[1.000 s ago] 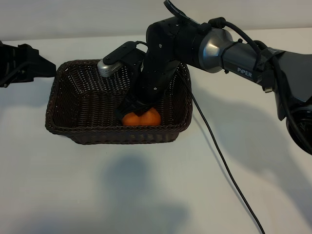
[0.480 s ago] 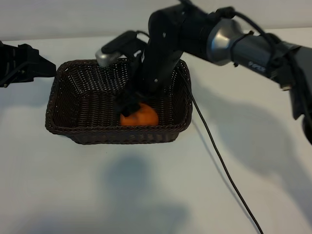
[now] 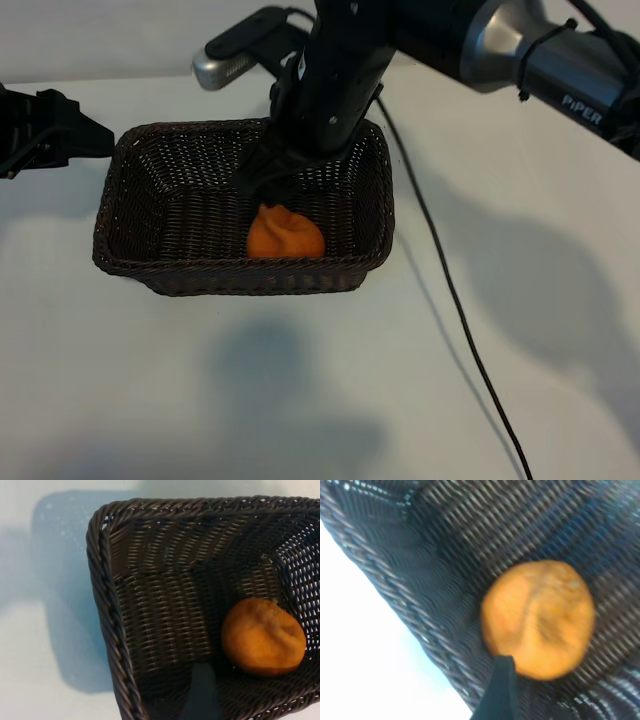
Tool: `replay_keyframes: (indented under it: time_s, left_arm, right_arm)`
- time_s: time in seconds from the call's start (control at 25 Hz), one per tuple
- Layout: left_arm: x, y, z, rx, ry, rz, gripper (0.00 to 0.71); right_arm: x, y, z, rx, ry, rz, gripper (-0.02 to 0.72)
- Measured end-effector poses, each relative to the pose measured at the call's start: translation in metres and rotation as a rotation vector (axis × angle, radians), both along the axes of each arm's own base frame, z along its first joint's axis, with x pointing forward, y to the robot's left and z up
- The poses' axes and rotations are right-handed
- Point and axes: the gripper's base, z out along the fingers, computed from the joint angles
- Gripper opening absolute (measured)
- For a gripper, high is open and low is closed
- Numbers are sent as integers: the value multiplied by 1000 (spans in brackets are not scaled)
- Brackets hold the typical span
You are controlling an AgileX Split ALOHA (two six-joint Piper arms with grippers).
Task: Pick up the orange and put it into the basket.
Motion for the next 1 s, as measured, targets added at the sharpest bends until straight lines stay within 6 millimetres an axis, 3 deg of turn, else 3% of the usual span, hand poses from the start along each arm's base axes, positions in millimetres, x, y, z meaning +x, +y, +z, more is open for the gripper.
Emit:
replay_keyframes:
  time_s: [0.24, 0.64, 1.0]
  left_arm:
    - [0, 0, 0, 1, -3, 3, 590]
    - [1, 1, 0, 3, -9, 7, 590]
    - [2, 1, 1, 8, -21, 16, 590]
  right_arm:
    - [1, -15, 21, -78, -18, -44, 618]
    - [14, -53, 41, -52, -36, -182, 595]
    - [10, -58, 54, -34, -58, -197, 595]
